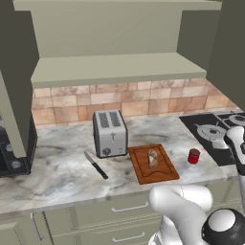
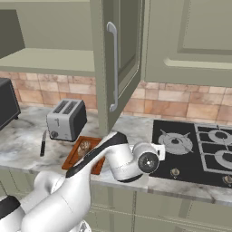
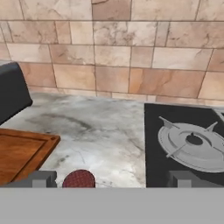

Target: Pick the bread, place it on the cutting board, pick the jam, place it on the counter, and close the cabinet.

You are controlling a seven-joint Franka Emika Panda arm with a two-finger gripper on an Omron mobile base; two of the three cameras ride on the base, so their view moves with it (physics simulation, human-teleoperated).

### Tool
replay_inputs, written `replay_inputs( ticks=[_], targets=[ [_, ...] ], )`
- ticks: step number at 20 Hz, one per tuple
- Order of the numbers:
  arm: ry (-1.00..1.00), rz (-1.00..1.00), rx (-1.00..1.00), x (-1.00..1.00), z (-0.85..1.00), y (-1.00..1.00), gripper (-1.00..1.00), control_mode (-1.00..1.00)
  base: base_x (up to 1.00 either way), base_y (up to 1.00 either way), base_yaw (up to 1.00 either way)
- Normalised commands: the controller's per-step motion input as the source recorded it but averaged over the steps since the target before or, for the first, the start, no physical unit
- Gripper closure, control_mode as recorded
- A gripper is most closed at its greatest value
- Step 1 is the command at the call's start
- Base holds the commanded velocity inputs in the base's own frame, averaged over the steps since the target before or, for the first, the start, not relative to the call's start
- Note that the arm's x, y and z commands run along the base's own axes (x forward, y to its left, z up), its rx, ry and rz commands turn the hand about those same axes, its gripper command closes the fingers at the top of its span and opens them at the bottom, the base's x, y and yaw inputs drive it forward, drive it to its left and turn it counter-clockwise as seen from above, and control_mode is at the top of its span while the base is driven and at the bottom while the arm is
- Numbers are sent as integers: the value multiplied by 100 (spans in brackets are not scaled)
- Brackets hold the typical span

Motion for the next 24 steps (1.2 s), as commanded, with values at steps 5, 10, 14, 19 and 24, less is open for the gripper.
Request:
replay_inputs(
  ticks=[5,10,14,19,24],
  targets=[
    [-4,0,0,-46,30,-4,-100,-100,0,0,0],
    [-8,0,0,-47,22,0,-100,-100,0,0,0],
    [-7,0,0,-49,29,0,-100,-100,0,0,0],
    [-4,0,0,-38,36,0,-100,-100,0,0,0],
    [0,0,0,-24,45,0,-100,-100,0,0,0]
  ],
)
